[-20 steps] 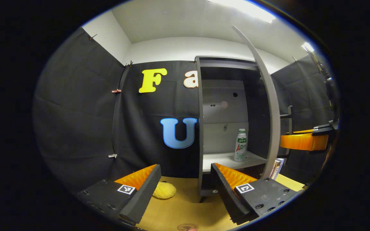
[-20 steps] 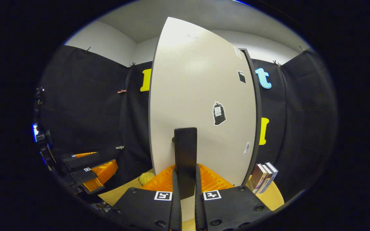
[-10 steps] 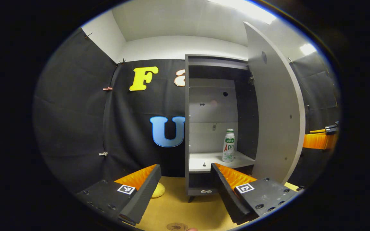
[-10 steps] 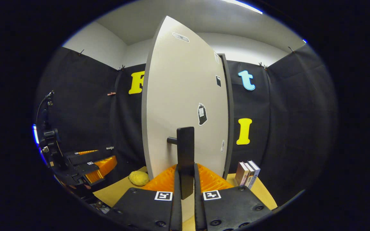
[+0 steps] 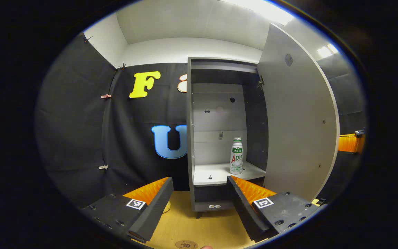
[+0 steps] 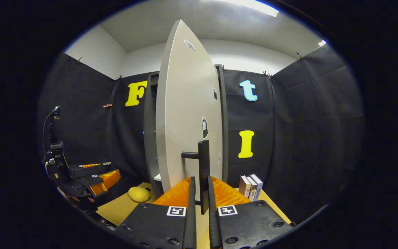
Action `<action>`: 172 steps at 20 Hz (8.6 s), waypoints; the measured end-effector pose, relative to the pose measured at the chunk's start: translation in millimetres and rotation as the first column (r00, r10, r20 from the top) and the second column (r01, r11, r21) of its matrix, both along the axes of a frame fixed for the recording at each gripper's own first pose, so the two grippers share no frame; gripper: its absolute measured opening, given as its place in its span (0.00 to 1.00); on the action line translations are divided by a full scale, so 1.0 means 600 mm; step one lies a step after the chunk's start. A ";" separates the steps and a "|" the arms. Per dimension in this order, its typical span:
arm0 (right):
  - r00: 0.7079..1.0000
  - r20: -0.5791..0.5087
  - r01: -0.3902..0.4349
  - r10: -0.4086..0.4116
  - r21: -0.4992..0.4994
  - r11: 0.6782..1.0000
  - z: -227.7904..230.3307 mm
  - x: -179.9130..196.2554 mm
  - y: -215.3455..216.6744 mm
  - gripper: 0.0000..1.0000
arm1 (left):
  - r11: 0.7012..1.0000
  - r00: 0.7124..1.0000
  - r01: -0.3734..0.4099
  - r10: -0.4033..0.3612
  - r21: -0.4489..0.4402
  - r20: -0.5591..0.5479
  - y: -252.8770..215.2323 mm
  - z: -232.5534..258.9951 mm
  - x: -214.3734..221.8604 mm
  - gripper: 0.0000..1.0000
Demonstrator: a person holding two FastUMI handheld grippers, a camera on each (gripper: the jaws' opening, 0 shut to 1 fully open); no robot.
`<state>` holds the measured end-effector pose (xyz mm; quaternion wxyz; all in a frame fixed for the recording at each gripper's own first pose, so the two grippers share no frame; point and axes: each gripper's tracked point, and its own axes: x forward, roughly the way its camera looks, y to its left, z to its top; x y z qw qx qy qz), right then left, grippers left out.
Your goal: Open the cabinet door with the right hand, grasp the bottle in the cabinet with the left hand and place it on the coaster, then close the cabinet door with the right hand.
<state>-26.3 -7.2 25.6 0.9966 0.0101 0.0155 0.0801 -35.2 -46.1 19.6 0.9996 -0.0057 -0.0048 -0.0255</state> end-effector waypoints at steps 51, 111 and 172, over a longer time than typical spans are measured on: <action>0.935 0.055 0.350 -0.351 0.016 0.936 0.046 -0.082 -0.205 0.98 | 0.981 0.981 0.193 -0.192 0.029 -0.036 -0.274 -0.022 0.431 0.98; 0.960 0.109 0.264 -0.259 -0.035 0.964 0.047 -0.085 -0.154 0.98 | 1.000 1.000 0.023 -0.023 -0.011 0.009 0.024 -0.195 0.129 0.72; 0.952 0.021 0.306 -0.305 -0.034 0.951 0.016 -0.045 -0.263 0.98 | 1.000 0.998 -0.004 0.004 -0.002 -0.066 0.046 -0.320 -0.007 0.96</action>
